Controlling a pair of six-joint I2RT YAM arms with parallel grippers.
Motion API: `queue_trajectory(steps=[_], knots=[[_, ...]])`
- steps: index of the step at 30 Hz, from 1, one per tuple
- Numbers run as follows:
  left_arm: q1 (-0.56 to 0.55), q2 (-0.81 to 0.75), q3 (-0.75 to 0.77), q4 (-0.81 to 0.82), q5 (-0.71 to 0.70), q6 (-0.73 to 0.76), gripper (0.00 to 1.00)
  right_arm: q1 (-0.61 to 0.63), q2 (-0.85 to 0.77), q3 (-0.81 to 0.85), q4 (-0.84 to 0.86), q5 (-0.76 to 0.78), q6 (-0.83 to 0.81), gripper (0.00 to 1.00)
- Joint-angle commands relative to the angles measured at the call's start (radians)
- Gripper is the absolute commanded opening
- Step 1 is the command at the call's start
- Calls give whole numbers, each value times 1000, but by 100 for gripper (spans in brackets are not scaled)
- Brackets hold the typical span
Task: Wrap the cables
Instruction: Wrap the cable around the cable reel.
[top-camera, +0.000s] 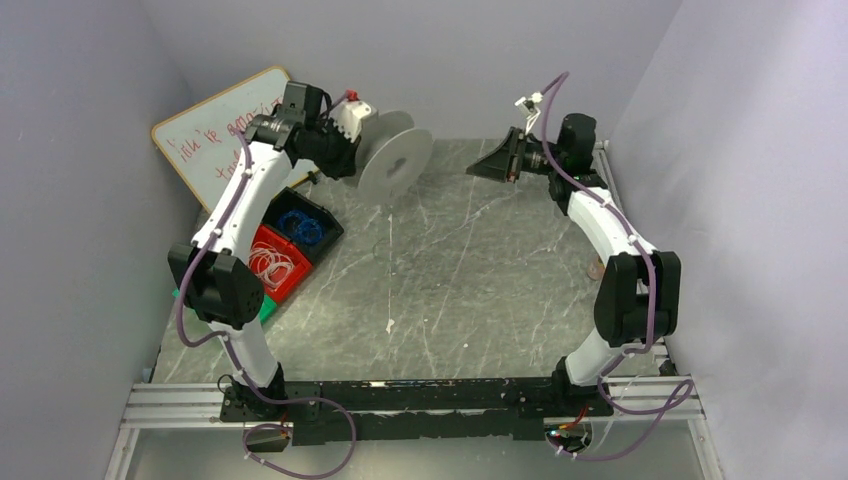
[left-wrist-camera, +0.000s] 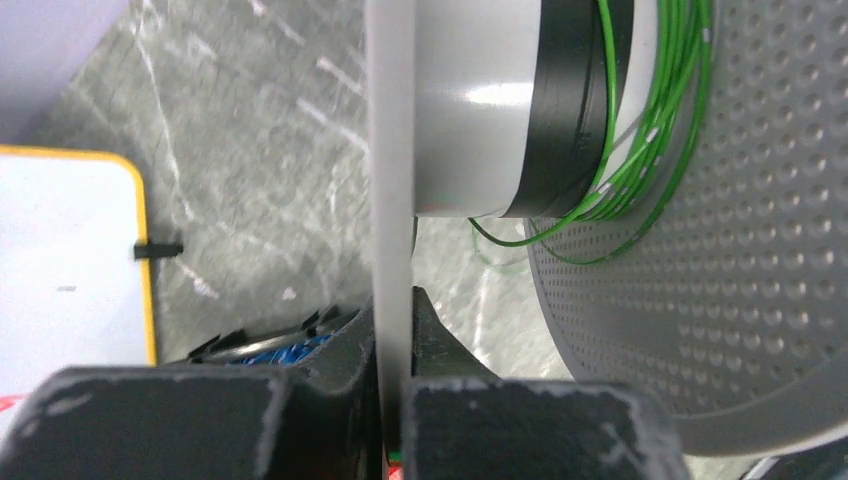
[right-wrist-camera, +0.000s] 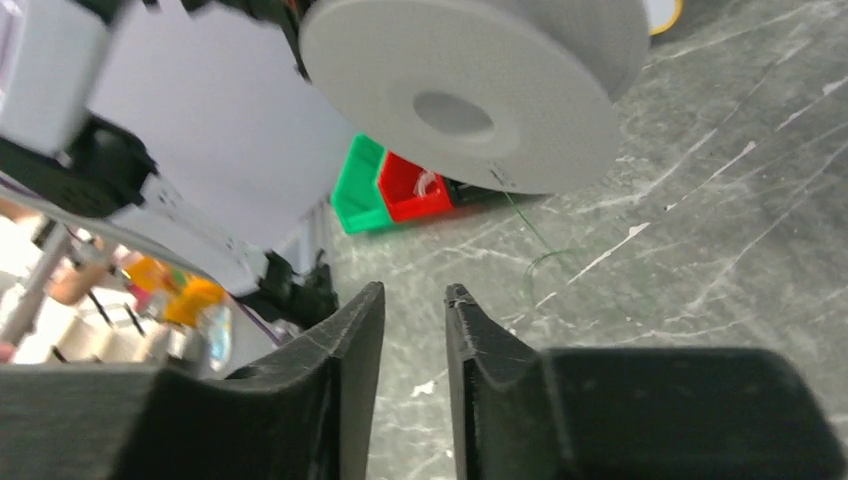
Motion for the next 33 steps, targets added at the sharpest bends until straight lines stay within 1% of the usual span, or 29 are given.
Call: queue_trajectory(steps=[1, 2, 4, 6, 7, 9, 10, 13, 15, 16, 17, 19, 20, 21, 22, 23, 26, 30, 33], knots=[[-4, -39, 130, 101, 215, -139, 2, 28, -17, 4, -98, 16, -327, 39], [-4, -37, 145, 104, 252, -153, 2, 27, -12, -23, -29, 2, -300, 40], [-4, -28, 180, 102, 332, -187, 2, 26, -13, -89, 92, -9, -295, 44], [-4, -15, 216, 104, 392, -232, 2, 26, -14, -130, 150, -28, -336, 48], [-4, -11, 229, 109, 421, -251, 2, 26, -14, -141, 152, -35, -363, 49], [-5, -7, 245, 123, 443, -285, 2, 28, -10, -161, 152, -48, -411, 52], [-5, -5, 248, 129, 447, -299, 2, 33, -8, -177, 180, -55, -415, 52], [-5, -7, 248, 152, 446, -337, 2, 48, -12, -245, 351, -84, -342, 56], [-5, -6, 245, 167, 443, -364, 2, 64, -11, -295, 523, -99, -249, 58], [-5, -5, 241, 174, 444, -377, 2, 72, -7, -325, 637, -99, -187, 60], [-5, -5, 239, 182, 449, -391, 2, 79, 3, -359, 776, -90, -105, 63], [-5, 0, 236, 192, 468, -414, 2, 88, 44, -413, 1128, -64, 101, 68], [-6, 2, 234, 197, 475, -425, 2, 91, 76, -421, 1291, -51, 204, 70], [-6, 3, 232, 204, 482, -428, 2, 92, 111, -411, 1409, -42, 305, 71], [-7, 5, 230, 207, 488, -447, 2, 93, 137, -390, 1430, -32, 361, 71], [-8, 6, 229, 212, 493, -467, 2, 98, 153, -377, 1434, -20, 383, 72], [-14, 8, 217, 222, 503, -492, 2, 119, 168, -368, 1402, 10, 362, 72], [-23, 13, 204, 231, 495, -515, 2, 153, 146, -359, 1211, 56, 253, 72], [-26, 17, 200, 237, 486, -526, 2, 181, 123, -336, 1017, 65, 139, 71]])
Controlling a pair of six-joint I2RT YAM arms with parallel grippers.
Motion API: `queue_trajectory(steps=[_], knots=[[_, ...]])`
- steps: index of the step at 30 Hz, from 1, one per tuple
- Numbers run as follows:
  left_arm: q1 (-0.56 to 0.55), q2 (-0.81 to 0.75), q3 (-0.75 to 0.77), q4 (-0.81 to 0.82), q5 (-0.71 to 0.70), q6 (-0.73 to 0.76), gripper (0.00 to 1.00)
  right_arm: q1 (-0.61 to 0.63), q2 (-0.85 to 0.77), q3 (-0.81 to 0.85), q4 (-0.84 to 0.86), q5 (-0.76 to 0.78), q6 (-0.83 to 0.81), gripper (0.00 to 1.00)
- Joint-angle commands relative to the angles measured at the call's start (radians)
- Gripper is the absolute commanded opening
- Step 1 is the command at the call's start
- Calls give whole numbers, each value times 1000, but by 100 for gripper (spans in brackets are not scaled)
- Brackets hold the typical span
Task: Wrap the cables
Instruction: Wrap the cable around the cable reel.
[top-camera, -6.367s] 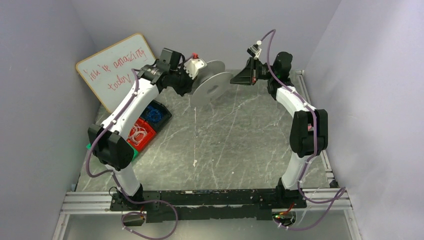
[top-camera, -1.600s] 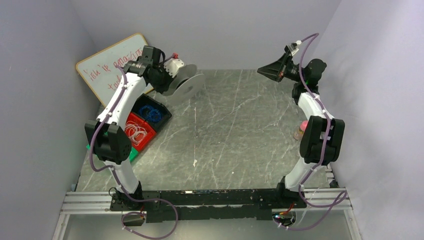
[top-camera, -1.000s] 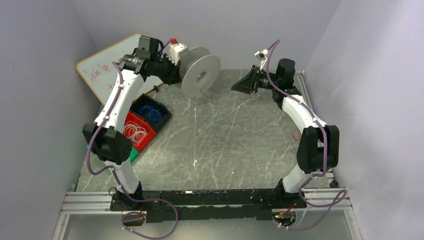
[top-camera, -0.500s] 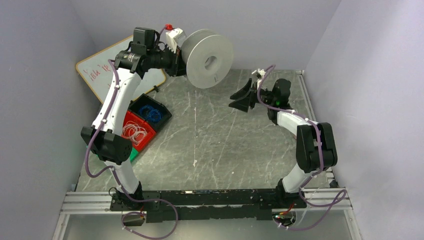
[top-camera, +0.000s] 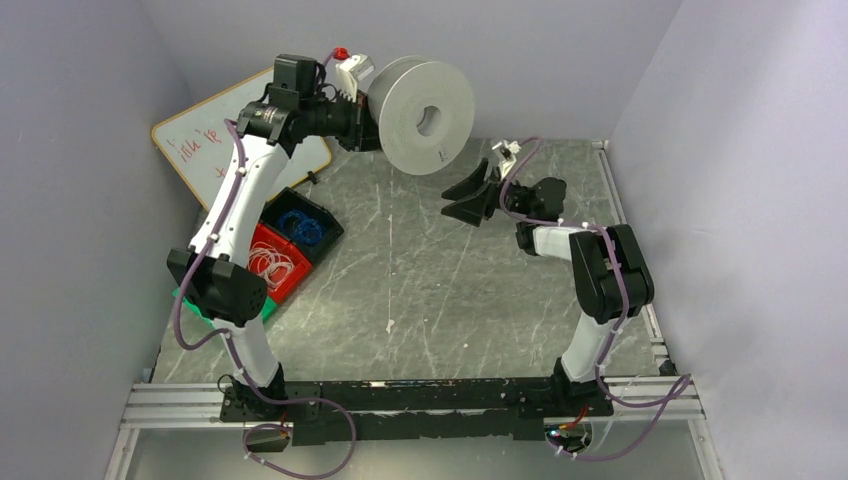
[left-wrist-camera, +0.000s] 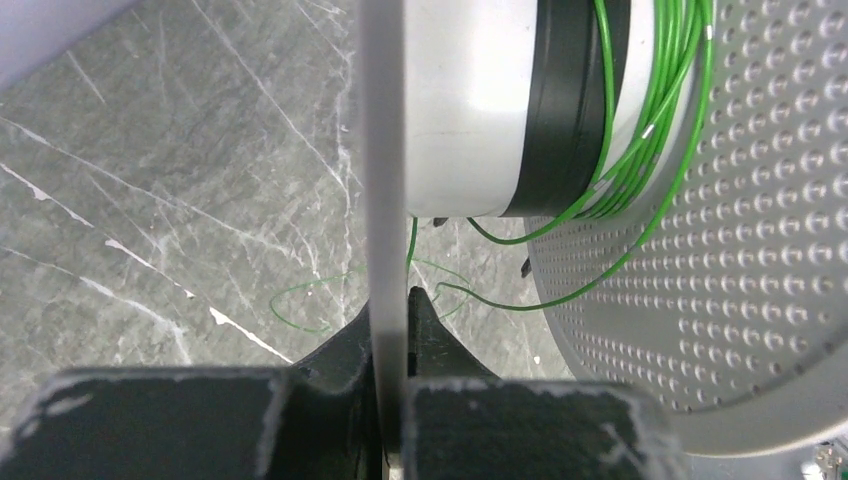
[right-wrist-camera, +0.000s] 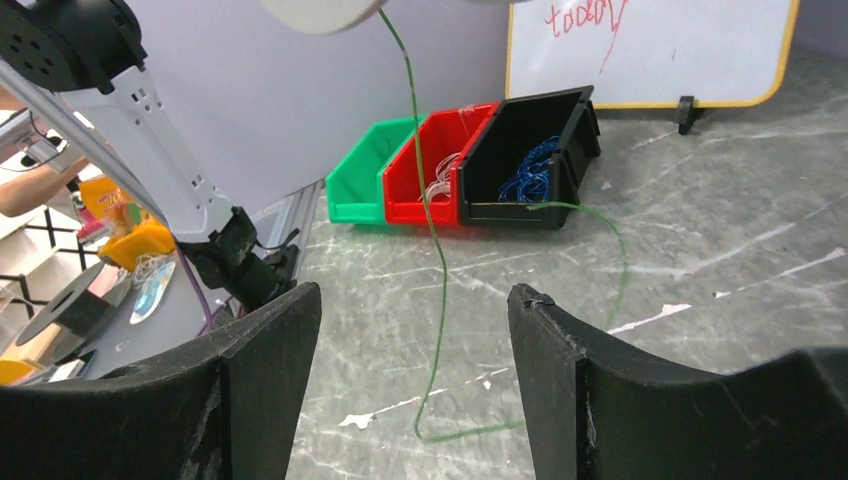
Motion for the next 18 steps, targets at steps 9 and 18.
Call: queue_trajectory(steps=[9, 18], knots=[[-14, 3, -17, 137, 89, -120, 2, 72, -53, 35, -169, 100, -199, 72], [-32, 0, -33, 159, 109, -156, 2, 96, -46, 36, -238, 115, -262, 71]])
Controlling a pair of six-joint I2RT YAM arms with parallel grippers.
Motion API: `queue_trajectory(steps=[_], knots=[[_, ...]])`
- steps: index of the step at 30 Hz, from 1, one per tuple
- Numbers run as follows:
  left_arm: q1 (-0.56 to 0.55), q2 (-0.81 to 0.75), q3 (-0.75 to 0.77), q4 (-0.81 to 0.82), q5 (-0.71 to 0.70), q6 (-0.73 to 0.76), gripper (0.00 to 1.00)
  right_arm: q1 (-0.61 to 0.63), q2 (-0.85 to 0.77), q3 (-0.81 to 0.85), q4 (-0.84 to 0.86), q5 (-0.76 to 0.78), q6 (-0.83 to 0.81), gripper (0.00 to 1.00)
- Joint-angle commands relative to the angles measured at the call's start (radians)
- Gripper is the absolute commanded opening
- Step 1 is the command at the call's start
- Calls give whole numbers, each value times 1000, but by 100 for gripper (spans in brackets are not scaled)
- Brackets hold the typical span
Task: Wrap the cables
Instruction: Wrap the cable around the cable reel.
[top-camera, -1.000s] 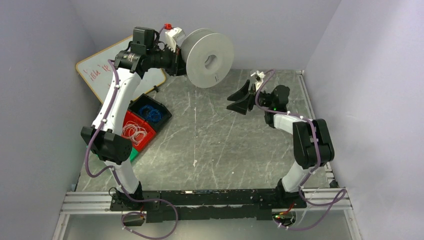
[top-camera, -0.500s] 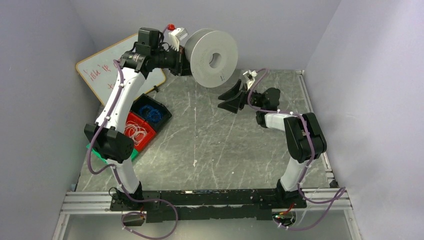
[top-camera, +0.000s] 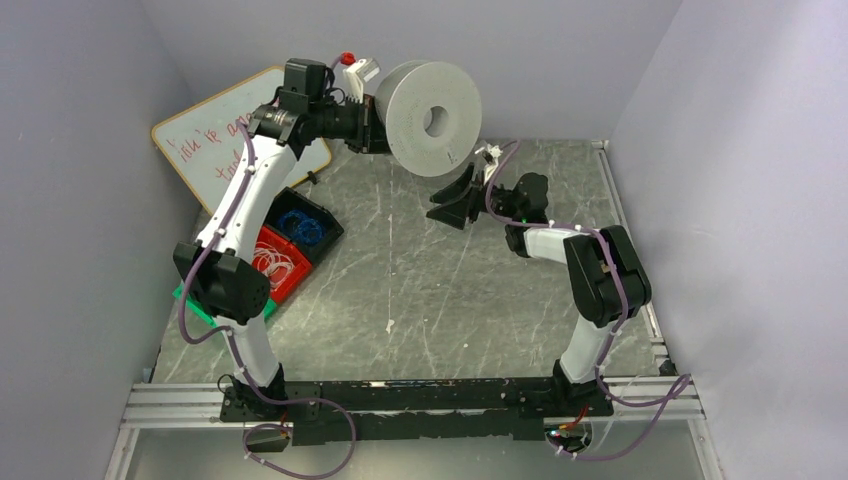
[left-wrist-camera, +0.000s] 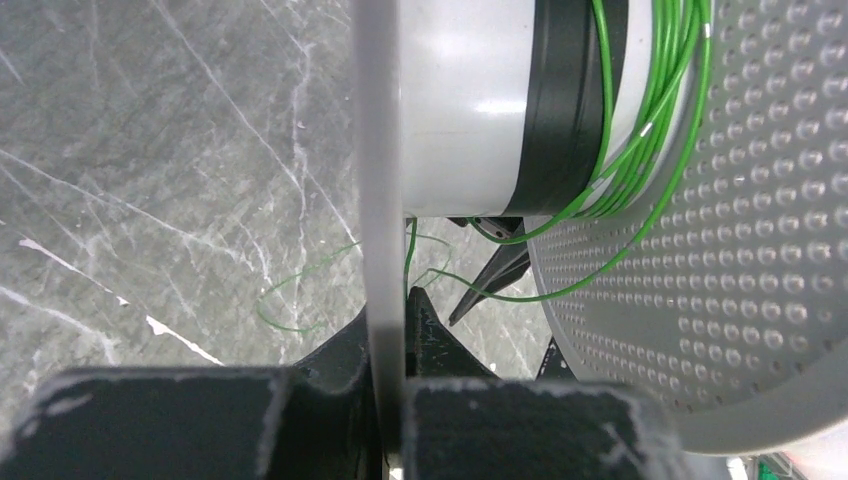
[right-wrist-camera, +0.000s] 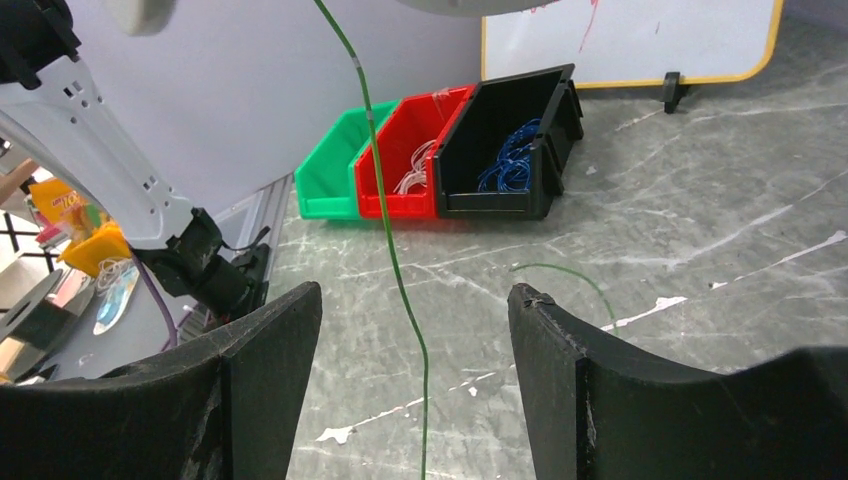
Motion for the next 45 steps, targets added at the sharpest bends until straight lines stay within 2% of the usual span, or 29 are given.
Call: queue_trajectory(steps=[1, 8, 17, 19, 21, 25, 28, 31, 36, 37, 40, 43, 45], knots=[[-15, -22, 1, 96, 72, -43, 2, 13, -25, 15, 42, 6, -25, 71], [-17, -10, 11, 111, 79, -74, 2, 56, 6, 11, 185, -18, 82, 63], [-17, 2, 21, 127, 104, -102, 2, 68, 32, 13, 185, 2, 103, 59], [-18, 3, 22, 128, 110, -109, 2, 71, 41, 20, 188, -2, 113, 50], [-17, 4, 22, 130, 111, -114, 2, 74, 50, 29, 193, -9, 131, 36], [-18, 1, 24, 126, 111, -117, 2, 73, 59, 48, 166, -25, 141, 0], [-15, -9, 37, 98, 68, -98, 2, 56, 39, 72, 6, -16, 99, 0], [-3, -29, 50, 40, 28, -21, 2, 9, 28, 72, -6, -17, 168, 0], [27, -76, 23, -51, 25, 163, 2, -93, 86, 105, 270, -88, 515, 0], [30, -84, 17, -69, 24, 210, 2, -111, 93, 111, 321, -93, 568, 3], [31, -102, -3, -121, -3, 326, 2, -158, 75, 107, 358, -93, 622, 0], [30, -111, -16, -160, -48, 405, 2, -185, 42, 116, 282, -104, 629, 0], [30, -111, -25, -179, -93, 456, 2, -201, 25, 151, 131, -131, 613, 0]])
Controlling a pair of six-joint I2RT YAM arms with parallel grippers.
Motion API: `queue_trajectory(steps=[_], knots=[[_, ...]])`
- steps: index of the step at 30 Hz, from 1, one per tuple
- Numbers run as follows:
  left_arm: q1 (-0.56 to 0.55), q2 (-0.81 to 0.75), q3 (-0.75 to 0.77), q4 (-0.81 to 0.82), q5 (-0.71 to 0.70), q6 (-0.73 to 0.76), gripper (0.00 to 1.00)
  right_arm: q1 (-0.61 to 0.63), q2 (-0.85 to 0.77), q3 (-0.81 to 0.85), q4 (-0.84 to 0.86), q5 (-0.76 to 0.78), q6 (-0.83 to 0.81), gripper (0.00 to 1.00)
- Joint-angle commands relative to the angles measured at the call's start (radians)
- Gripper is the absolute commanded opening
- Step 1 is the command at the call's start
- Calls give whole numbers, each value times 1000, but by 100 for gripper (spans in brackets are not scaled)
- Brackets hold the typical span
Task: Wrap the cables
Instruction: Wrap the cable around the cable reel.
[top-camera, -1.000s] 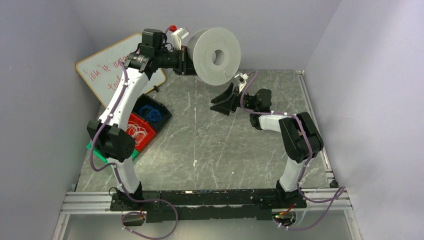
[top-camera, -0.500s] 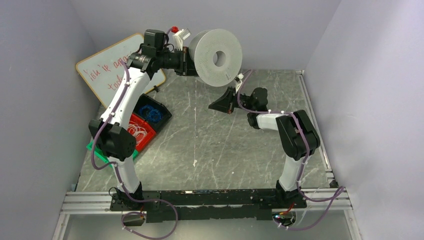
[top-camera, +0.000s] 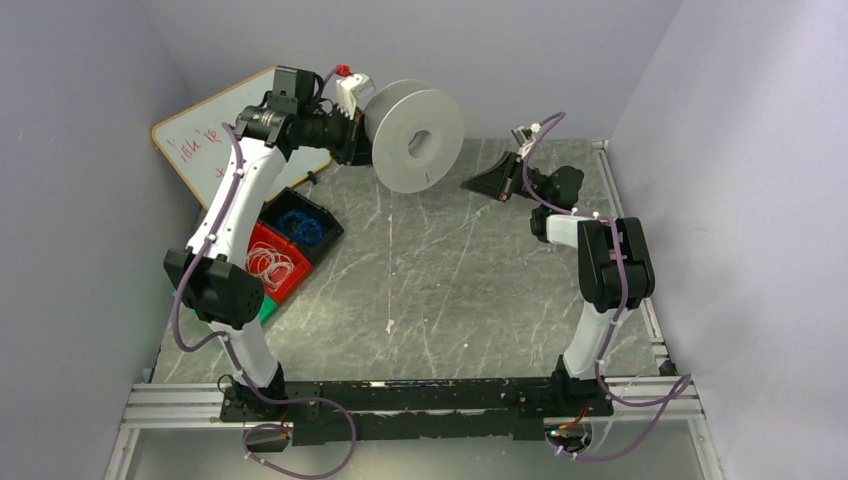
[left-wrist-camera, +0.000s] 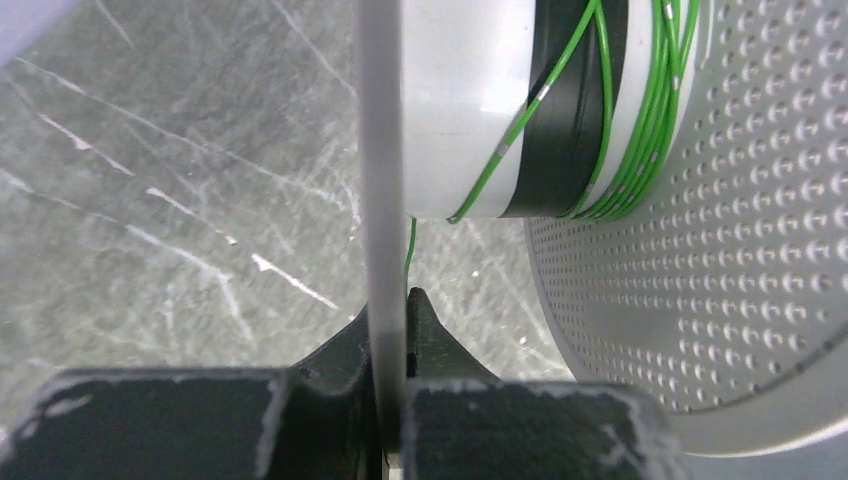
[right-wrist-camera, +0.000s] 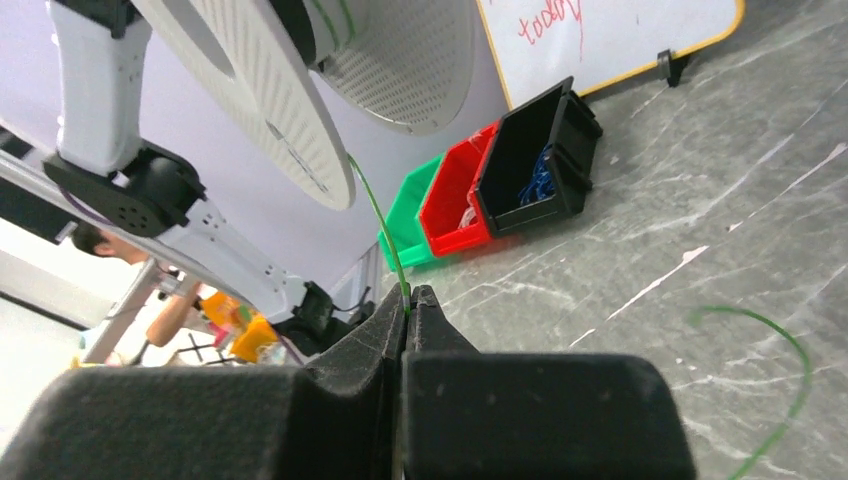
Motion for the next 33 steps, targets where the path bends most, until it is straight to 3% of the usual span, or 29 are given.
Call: queue_trajectory(steps=[1, 4, 6, 10, 15, 33], knots=[[-4, -76, -4, -25, -54, 194, 2, -22, -69, 93, -197, -64, 28, 0], [-7, -76, -28, -44, -93, 261, 2, -39, -101, 165, -484, -98, -105, 0], [-8, -77, -49, -45, -121, 295, 2, -48, -117, 182, -532, -107, -113, 0], [-19, -82, -103, -28, -209, 347, 2, -62, -143, 187, -466, -120, -37, 0], [-53, -87, -168, -7, -317, 384, 2, -68, -182, 215, -551, -116, -66, 0], [-178, -55, -252, 138, -709, 325, 2, -56, -177, 247, -297, -90, 214, 0]])
